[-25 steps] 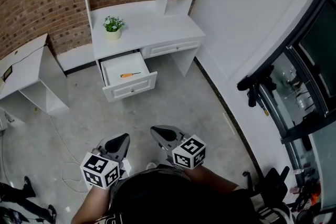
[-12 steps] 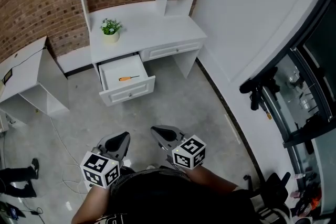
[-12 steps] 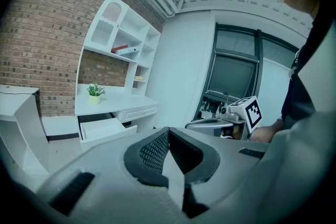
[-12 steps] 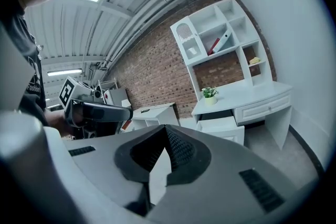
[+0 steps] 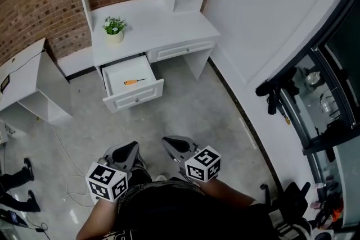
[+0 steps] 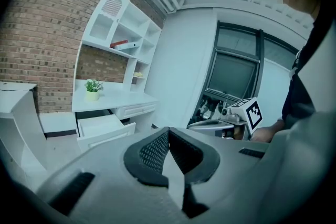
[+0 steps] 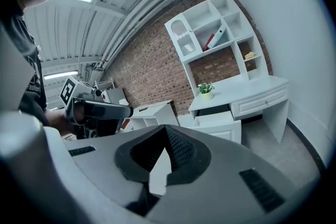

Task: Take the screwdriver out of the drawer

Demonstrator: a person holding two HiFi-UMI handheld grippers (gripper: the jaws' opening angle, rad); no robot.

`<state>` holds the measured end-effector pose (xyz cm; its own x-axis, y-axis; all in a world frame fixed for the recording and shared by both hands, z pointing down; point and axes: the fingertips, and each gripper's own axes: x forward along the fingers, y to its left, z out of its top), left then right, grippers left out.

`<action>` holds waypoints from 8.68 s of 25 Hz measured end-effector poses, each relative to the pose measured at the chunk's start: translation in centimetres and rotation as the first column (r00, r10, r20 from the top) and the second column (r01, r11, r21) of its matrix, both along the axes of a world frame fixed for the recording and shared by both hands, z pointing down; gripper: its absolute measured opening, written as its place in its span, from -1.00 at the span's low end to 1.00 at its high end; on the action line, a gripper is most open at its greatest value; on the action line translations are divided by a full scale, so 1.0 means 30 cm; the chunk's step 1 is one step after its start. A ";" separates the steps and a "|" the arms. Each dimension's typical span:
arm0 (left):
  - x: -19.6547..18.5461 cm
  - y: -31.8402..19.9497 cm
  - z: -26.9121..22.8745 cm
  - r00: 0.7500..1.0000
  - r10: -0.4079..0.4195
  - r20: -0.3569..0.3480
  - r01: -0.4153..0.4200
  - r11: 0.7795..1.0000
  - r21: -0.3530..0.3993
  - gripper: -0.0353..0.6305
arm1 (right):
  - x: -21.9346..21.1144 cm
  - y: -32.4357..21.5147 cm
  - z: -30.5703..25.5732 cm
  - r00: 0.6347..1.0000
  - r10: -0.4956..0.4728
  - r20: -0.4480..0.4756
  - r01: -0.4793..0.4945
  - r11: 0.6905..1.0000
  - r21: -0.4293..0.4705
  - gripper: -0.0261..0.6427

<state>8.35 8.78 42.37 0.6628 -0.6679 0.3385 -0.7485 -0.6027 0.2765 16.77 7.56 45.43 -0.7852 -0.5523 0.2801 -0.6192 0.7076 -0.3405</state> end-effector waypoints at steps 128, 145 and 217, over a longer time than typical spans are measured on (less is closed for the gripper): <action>-0.716 -1.331 0.717 0.934 -0.327 0.143 0.356 0.837 -0.416 -0.84 | -0.539 -1.604 1.168 0.306 -0.538 -0.785 0.586 0.757 -0.290 -0.74; -0.714 -1.304 0.815 0.914 -0.365 0.179 0.405 0.786 -0.467 -0.84 | -0.515 -1.644 1.432 0.046 -0.574 -0.818 0.688 0.612 -0.391 -0.74; -0.846 -1.150 0.520 0.957 -0.273 0.096 0.289 0.920 -0.264 -0.84 | -0.682 -1.513 0.978 0.219 -0.395 -0.892 0.599 0.776 -0.196 -0.71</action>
<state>-17.02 -25.71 57.96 0.4359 -0.7005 0.5651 -0.8952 -0.2725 0.3528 -3.67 -37.84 74.76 -0.2872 -0.2562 0.9230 0.0256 0.9612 0.2748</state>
